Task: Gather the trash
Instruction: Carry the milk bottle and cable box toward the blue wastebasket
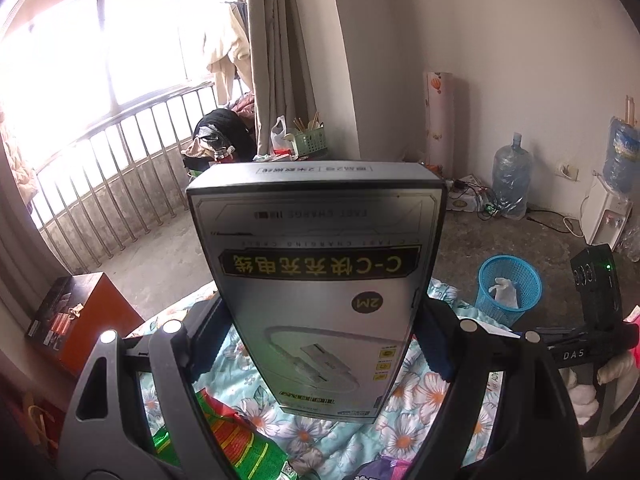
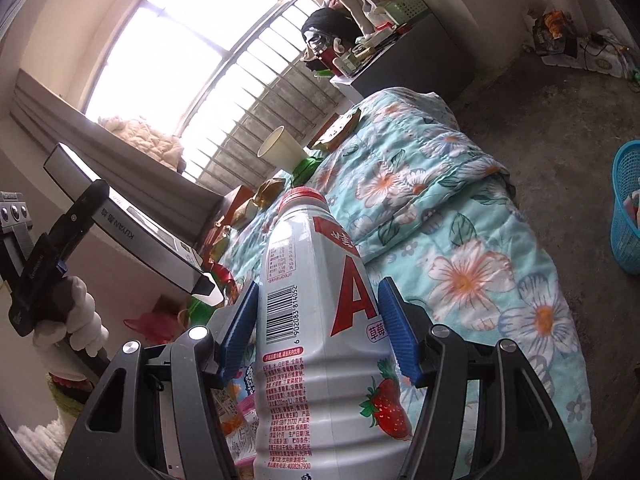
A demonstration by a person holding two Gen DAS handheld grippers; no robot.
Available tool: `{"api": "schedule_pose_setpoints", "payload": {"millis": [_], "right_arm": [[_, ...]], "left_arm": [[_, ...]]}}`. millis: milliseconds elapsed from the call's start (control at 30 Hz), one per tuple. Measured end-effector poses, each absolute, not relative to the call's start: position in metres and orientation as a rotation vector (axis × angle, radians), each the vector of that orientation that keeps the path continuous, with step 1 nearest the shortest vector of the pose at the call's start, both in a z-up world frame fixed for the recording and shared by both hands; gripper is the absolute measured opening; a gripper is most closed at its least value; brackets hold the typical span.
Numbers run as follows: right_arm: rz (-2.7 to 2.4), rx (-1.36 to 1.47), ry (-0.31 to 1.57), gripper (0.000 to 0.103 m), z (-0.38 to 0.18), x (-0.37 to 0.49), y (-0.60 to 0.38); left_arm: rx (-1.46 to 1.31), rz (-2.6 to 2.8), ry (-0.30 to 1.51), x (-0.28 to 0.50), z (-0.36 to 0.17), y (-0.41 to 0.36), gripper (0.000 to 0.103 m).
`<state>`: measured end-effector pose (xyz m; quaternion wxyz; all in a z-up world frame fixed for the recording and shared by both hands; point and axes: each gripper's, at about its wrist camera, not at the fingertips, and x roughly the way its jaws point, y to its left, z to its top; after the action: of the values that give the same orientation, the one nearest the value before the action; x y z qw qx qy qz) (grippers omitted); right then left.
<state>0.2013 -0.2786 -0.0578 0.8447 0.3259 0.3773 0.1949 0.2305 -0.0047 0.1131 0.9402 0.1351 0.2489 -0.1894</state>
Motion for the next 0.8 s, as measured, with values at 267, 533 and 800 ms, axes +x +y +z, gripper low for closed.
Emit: {"api": "schedule_pose_setpoints", "payload": {"millis": [267, 533, 800], "right_arm": [[0.338, 0.757, 0.715, 0.059, -0.054, 0.183, -0.327], [0.141, 0.827, 0.592, 0.059, -0.052, 0.150, -0.419], [-0.148, 0.921, 0.527, 0.059, -0.090, 0.119, -0.526]], "left_arm": [[0.278, -0.449, 0.486, 0.231, 0.122, -0.040, 0.077], [0.282, -0.605, 0.482, 0.251, 0.114, -0.136, 0.077], [0.360, -0.808, 0.606, 0.284, 0.062, -0.301, 0.077]]}}
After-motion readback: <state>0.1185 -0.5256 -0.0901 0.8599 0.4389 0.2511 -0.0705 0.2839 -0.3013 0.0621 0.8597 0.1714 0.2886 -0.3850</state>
